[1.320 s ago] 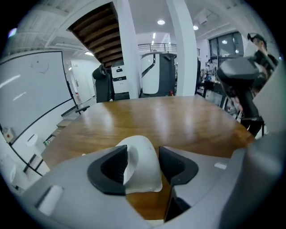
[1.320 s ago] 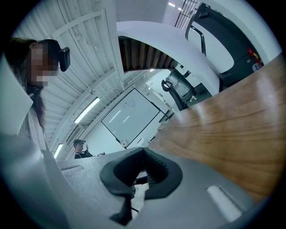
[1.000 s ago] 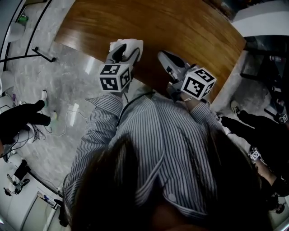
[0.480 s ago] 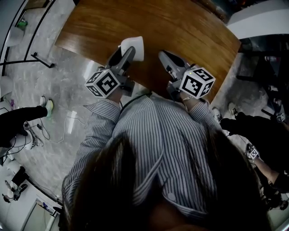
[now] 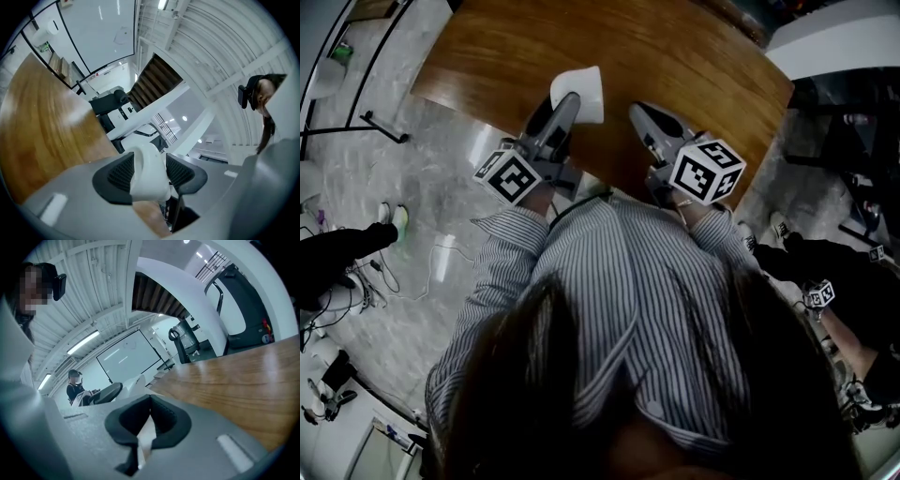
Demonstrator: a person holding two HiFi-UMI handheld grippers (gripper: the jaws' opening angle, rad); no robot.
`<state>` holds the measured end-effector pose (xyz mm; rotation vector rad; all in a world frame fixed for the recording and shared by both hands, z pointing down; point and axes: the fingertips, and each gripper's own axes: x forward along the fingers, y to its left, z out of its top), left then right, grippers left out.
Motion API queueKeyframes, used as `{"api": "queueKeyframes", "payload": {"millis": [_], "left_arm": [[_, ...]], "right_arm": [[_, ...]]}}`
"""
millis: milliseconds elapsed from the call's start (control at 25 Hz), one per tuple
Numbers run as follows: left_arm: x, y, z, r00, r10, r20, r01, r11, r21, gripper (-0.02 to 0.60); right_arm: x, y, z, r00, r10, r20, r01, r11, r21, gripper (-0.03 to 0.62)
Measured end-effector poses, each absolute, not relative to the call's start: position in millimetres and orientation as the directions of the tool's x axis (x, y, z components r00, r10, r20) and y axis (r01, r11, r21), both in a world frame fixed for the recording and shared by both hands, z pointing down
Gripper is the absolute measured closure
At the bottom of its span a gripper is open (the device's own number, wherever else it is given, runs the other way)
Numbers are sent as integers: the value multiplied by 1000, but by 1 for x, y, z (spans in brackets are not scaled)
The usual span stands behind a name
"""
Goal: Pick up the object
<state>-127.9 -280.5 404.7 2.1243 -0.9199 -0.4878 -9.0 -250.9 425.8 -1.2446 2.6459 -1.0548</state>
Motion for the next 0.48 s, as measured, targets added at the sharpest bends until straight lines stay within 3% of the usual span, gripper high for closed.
{"api": "queueKeyframes", "payload": {"millis": [480], "left_arm": [[-125, -278, 401, 671, -740, -52, -446, -458, 769, 362]], "right_arm": [[-12, -250, 423, -674, -691, 262, -693, 467, -550, 592]]}}
